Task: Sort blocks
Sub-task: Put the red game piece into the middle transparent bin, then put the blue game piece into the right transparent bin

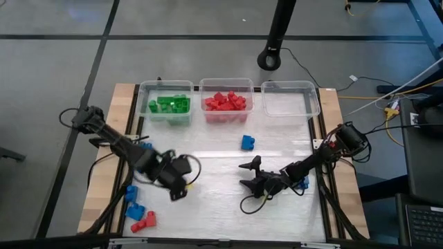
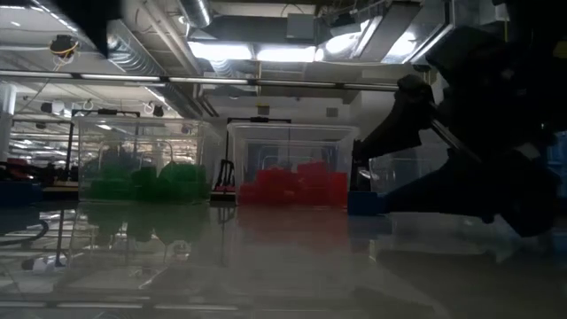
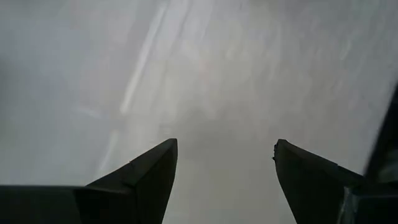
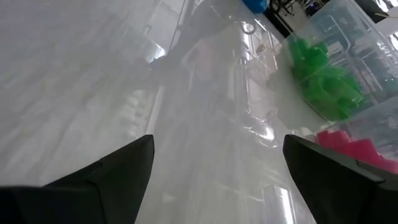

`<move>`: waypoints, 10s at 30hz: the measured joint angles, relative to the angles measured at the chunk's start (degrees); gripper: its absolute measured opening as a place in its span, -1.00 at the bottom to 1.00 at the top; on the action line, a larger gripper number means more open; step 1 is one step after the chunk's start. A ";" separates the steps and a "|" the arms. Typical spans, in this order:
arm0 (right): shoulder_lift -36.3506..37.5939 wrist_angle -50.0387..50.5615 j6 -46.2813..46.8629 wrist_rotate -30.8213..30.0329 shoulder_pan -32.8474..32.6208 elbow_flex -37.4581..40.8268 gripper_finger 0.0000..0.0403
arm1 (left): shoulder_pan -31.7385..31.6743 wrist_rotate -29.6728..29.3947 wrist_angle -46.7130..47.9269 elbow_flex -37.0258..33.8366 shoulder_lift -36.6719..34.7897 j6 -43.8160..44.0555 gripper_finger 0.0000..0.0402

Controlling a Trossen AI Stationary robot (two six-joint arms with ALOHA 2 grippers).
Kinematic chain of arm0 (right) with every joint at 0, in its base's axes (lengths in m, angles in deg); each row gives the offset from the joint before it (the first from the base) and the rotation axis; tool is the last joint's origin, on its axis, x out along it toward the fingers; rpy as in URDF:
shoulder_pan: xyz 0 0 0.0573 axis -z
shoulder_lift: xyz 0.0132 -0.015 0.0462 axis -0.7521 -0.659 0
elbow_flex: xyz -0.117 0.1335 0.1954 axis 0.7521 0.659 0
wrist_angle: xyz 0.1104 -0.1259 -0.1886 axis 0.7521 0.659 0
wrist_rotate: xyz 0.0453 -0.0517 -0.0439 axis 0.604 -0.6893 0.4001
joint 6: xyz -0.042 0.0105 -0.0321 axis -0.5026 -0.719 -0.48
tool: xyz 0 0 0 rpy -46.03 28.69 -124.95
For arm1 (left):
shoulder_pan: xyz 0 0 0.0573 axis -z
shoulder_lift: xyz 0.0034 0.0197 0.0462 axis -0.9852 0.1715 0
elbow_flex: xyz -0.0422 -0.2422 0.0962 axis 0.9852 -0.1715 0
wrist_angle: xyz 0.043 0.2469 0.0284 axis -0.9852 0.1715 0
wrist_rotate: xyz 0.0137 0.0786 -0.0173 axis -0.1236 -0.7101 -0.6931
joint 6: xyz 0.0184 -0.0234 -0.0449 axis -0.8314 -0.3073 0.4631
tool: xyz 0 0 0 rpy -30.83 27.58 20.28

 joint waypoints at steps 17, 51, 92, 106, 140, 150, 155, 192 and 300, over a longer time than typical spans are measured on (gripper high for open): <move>0.02 -3.17 0.93 4.44 -0.11 -0.07 0.77 | 19.81 18.72 -5.81 -8.33 8.06 54.74 0.26; 0.07 -3.17 4.01 4.59 -0.13 -0.12 0.77 | 26.39 19.42 -20.09 -15.07 13.11 78.42 0.26; 0.11 -3.03 4.85 9.65 -0.17 -0.13 0.77 | 3.87 2.62 -16.59 -15.92 0.23 28.73 -0.37; -0.53 -2.31 6.46 12.77 -0.17 -0.13 0.77 | -27.85 -1.46 -34.02 -12.33 -6.51 -23.35 -0.35; -0.59 0.66 -0.97 7.56 -0.11 -0.17 0.77 | -57.01 0.91 -50.50 -10.50 -0.90 -51.31 0.27; -0.59 0.44 -1.24 7.56 -0.11 -0.15 0.77 | -33.39 2.26 -31.02 -7.66 -7.49 -46.62 0.27; -0.59 0.09 -1.34 7.56 -0.11 -0.14 0.77 | -17.78 2.10 -24.17 -7.57 -7.58 -30.70 0.26; -0.70 -5.77 7.90 16.57 -2.54 -0.07 0.77 | 36.57 15.52 -17.40 -7.63 11.91 62.08 0.18; 16.44 8.71 -13.74 -2.47 2.19 -0.11 0.77 | -40.27 -1.00 -54.43 -18.16 -12.70 -52.59 0.17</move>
